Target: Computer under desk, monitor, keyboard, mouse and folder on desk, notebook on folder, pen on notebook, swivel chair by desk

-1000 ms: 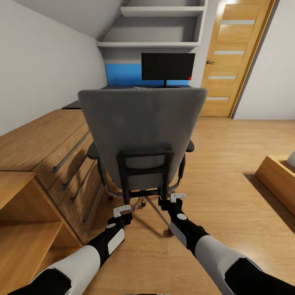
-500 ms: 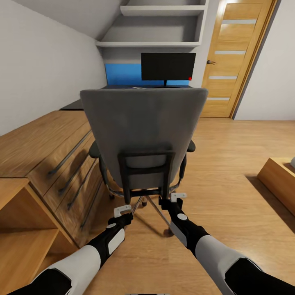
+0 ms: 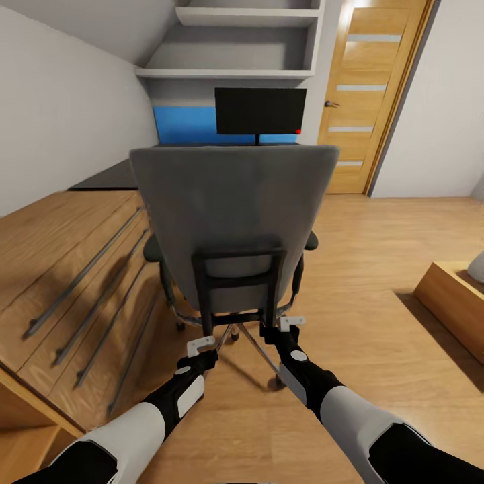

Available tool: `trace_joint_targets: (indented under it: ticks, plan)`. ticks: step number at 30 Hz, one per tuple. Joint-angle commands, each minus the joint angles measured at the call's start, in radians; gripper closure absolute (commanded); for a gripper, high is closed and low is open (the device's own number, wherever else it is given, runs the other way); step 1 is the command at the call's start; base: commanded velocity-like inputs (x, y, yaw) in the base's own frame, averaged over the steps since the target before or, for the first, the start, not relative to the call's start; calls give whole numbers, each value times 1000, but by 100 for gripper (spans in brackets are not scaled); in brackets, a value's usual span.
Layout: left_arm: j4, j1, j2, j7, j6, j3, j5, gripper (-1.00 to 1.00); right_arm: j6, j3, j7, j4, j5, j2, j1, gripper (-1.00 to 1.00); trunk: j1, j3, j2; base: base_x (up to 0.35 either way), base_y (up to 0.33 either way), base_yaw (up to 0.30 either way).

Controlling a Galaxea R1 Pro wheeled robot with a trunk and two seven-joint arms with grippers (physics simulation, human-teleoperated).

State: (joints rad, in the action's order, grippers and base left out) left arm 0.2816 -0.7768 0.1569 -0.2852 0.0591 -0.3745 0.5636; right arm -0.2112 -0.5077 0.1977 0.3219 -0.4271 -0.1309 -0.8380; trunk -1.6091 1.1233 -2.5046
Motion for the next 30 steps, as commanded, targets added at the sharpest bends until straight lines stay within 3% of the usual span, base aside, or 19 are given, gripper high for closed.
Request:
trace_joint_targets:
  ticks: [1,17,30]
  plan:
    - [1,-1,-1,-6,5,-6,6,-100,-5,-5,8,-1,-10,1,-1,-100,0,0,0,321,0,-152]
    - [1,-1,0,-6,5,-7,6,-100,-5,-5,8,-1,-9,2,-1,-100,0,-10,0,309,0,-155]
    - [1,-1,0,-6,4,-7,7,-100,-5,-4,8,-1,-9,2,-1,-100,0,-17,0,39,0,-157]
